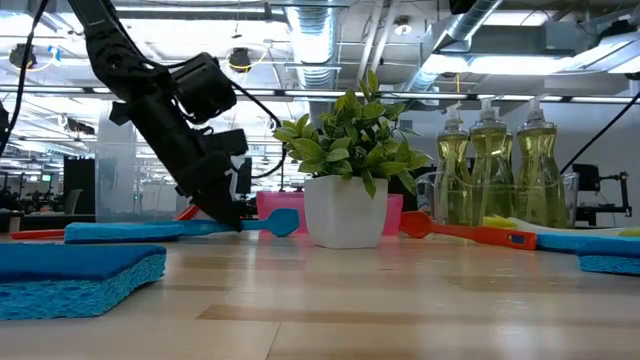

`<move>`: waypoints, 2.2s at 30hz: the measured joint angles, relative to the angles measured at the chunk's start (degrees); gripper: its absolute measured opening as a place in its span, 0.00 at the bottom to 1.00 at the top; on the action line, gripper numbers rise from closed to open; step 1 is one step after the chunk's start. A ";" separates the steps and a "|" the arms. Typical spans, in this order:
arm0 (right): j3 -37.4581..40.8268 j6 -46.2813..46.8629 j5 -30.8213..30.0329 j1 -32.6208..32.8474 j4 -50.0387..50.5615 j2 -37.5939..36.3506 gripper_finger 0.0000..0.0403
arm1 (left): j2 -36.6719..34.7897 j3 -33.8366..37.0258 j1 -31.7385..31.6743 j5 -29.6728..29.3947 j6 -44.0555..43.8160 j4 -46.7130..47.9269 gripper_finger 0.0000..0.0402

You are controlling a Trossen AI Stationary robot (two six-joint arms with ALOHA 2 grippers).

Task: Pick & Place Kitchen Sink Supplies
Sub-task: Put the blue dish brush into the left transparent bin

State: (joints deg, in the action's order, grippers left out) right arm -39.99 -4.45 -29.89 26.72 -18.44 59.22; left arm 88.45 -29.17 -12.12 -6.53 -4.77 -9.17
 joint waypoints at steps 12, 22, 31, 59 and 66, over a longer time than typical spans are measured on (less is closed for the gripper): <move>0.00 0.00 0.00 0.00 0.00 0.00 0.57 | -1.40 0.00 0.00 2.51 3.01 -1.61 0.35; 0.00 0.00 0.00 0.00 0.02 0.00 0.57 | -1.40 -0.01 0.00 3.62 3.03 -2.43 0.13; 0.00 0.00 0.00 0.00 0.04 0.00 0.57 | -1.40 0.00 0.00 3.61 3.03 -2.91 0.10; 0.02 0.00 0.01 0.00 0.04 0.02 0.57 | -1.11 0.00 0.13 3.63 -3.42 -2.49 0.37; 0.02 0.00 0.02 0.00 0.04 0.07 0.57 | 3.65 -0.02 0.13 3.48 -4.13 -4.73 0.37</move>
State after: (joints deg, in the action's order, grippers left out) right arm -39.97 -4.45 -29.87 26.72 -18.39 59.29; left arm 92.09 -29.19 -11.99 -3.05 -8.90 -13.90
